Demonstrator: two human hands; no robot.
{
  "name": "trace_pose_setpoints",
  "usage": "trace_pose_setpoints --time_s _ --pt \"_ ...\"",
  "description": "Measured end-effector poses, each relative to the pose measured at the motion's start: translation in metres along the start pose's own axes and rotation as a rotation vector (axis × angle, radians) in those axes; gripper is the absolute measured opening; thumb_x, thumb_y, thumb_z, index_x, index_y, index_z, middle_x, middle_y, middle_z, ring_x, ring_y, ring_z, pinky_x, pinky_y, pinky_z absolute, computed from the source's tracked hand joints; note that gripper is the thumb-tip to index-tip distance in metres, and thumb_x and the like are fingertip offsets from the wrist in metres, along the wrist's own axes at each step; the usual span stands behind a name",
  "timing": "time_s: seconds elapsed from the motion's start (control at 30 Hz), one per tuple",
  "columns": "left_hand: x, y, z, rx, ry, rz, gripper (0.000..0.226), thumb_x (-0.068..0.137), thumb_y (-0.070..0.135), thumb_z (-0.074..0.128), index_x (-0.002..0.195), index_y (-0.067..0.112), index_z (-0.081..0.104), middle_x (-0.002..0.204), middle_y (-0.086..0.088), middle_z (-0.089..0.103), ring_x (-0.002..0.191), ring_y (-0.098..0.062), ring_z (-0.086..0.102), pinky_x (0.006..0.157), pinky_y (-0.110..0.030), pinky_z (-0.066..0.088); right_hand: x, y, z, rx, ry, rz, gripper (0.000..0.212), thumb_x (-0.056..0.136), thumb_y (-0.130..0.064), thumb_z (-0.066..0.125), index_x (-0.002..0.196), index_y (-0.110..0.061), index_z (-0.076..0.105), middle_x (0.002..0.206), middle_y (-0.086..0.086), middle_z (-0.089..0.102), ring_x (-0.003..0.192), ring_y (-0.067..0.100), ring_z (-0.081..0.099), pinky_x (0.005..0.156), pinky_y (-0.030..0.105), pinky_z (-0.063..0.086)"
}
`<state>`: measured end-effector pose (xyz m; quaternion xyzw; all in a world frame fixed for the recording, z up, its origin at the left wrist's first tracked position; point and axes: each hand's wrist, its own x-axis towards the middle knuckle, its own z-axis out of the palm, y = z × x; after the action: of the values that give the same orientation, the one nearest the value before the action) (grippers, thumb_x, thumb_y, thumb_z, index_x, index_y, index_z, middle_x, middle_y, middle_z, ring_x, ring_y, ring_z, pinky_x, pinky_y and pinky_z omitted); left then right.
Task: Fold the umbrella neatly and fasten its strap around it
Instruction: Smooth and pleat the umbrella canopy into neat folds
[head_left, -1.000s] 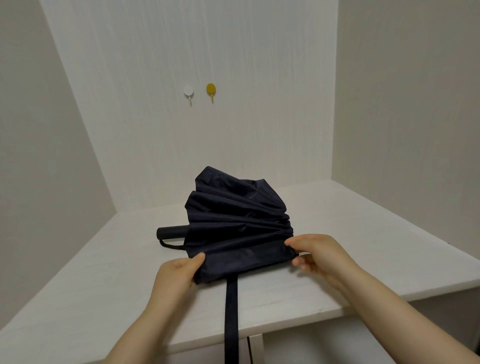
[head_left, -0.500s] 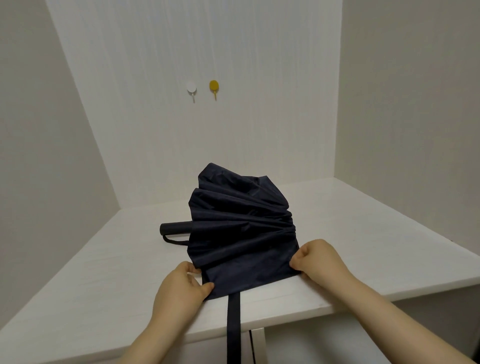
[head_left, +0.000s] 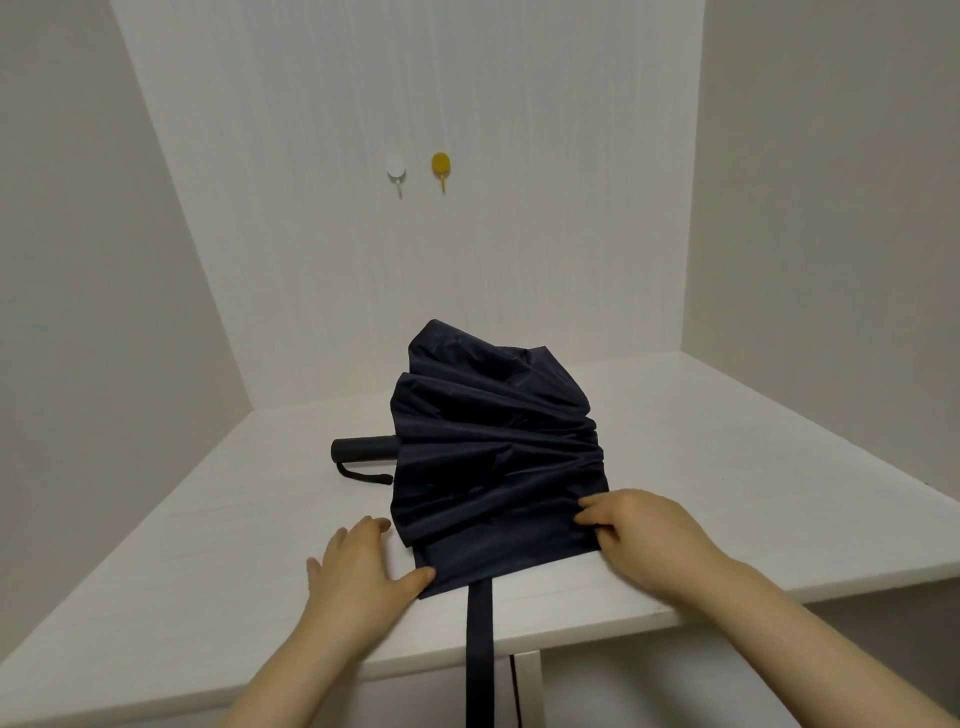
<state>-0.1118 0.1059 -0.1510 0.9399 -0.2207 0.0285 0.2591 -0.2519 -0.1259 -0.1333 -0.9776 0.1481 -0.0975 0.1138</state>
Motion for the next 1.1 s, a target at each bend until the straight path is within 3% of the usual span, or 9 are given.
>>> trace_pose_setpoints --time_s 0.2,0.27,0.33,0.4,0.57,0.7,0.8,0.9,1.1 --pt "0.0 -0.005 -0.007 0.171 -0.171 -0.017 0.063 0.078 0.065 0.046 0.122 0.02 0.042 0.129 0.006 0.04 0.137 -0.027 0.022 0.111 -0.054 0.016 -0.001 0.012 -0.013 -0.017 -0.063 0.067 0.032 0.09 -0.027 0.042 0.106 -0.032 0.069 0.129 -0.021 0.056 0.123 0.004 0.048 0.088 0.024 0.044" --pt "-0.001 -0.006 -0.01 0.197 -0.205 -0.026 0.069 0.078 0.067 0.045 0.127 0.019 0.038 0.14 0.003 0.033 0.141 -0.029 0.014 0.112 -0.055 0.011 0.001 0.015 -0.014 0.01 -0.045 0.123 0.027 0.084 -0.027 0.044 0.079 -0.018 0.069 0.097 -0.016 0.067 0.095 0.014 0.059 0.071 0.027 0.044" --pt "-0.003 -0.003 -0.014 0.121 -0.208 -0.048 0.08 0.079 0.064 0.049 0.14 0.017 0.027 0.15 0.0 0.026 0.144 -0.027 0.01 0.115 -0.052 0.008 0.005 0.015 -0.016 0.014 0.01 0.18 0.026 0.079 -0.027 0.047 0.065 -0.009 0.058 0.067 0.002 0.059 0.065 0.023 0.047 0.058 0.028 0.038" --pt "-0.004 0.0 -0.023 -0.07 -0.174 -0.067 0.084 0.079 0.057 0.057 0.145 0.019 0.02 0.152 -0.002 0.026 0.143 -0.023 0.017 0.116 -0.045 0.014 0.007 0.013 -0.021 0.036 0.105 0.222 0.028 0.079 -0.028 0.05 0.061 -0.01 0.06 0.058 0.004 0.052 0.059 0.023 0.043 0.056 0.028 0.038" --pt "0.003 0.01 -0.032 -0.416 -0.063 -0.006 0.074 0.079 0.039 0.068 0.14 0.015 0.035 0.146 -0.001 0.04 0.134 -0.015 0.038 0.101 -0.027 0.031 0.012 -0.002 -0.027 0.17 0.242 0.125 0.023 0.087 -0.024 0.051 0.087 -0.021 0.073 0.088 -0.001 0.073 0.083 0.022 0.062 0.071 0.03 0.048" --pt "0.009 0.016 -0.03 -0.56 -0.009 -0.035 0.054 0.081 0.026 0.068 0.13 0.011 0.05 0.128 -0.004 0.058 0.114 -0.016 0.056 0.093 -0.025 0.04 0.015 -0.015 -0.02 0.26 0.11 -0.098 0.022 0.086 -0.021 0.057 0.101 -0.027 0.072 0.1 -0.02 0.068 0.098 0.006 0.06 0.089 0.026 0.046" --pt "0.011 0.018 -0.029 -0.609 0.009 -0.046 0.033 0.081 0.017 0.066 0.114 0.012 0.062 0.108 -0.006 0.068 0.088 -0.013 0.064 0.08 -0.025 0.045 0.013 -0.014 -0.009 0.23 -0.022 -0.184 0.017 0.082 -0.023 0.057 0.087 -0.027 0.073 0.092 -0.016 0.073 0.086 0.005 0.064 0.083 0.03 0.05" --pt "0.011 0.019 -0.027 -0.606 -0.008 -0.024 0.016 0.08 0.009 0.066 0.091 0.021 0.066 0.083 -0.002 0.071 0.066 -0.008 0.063 0.07 -0.025 0.044 0.009 -0.003 -0.006 0.227 0.02 -0.063 0.015 0.08 -0.024 0.057 0.069 -0.024 0.068 0.077 -0.01 0.071 0.072 0.01 0.063 0.074 0.033 0.052" --pt "0.011 0.019 -0.019 -0.543 -0.022 0.001 0.007 0.078 0.014 0.068 0.084 0.018 0.066 0.081 -0.006 0.072 0.074 -0.023 0.066 0.071 -0.031 0.05 0.005 0.018 -0.02 0.175 0.027 0.138 0.019 0.076 -0.026 0.056 0.063 -0.015 0.065 0.058 -0.007 0.065 0.06 0.018 0.056 0.061 0.029 0.047"
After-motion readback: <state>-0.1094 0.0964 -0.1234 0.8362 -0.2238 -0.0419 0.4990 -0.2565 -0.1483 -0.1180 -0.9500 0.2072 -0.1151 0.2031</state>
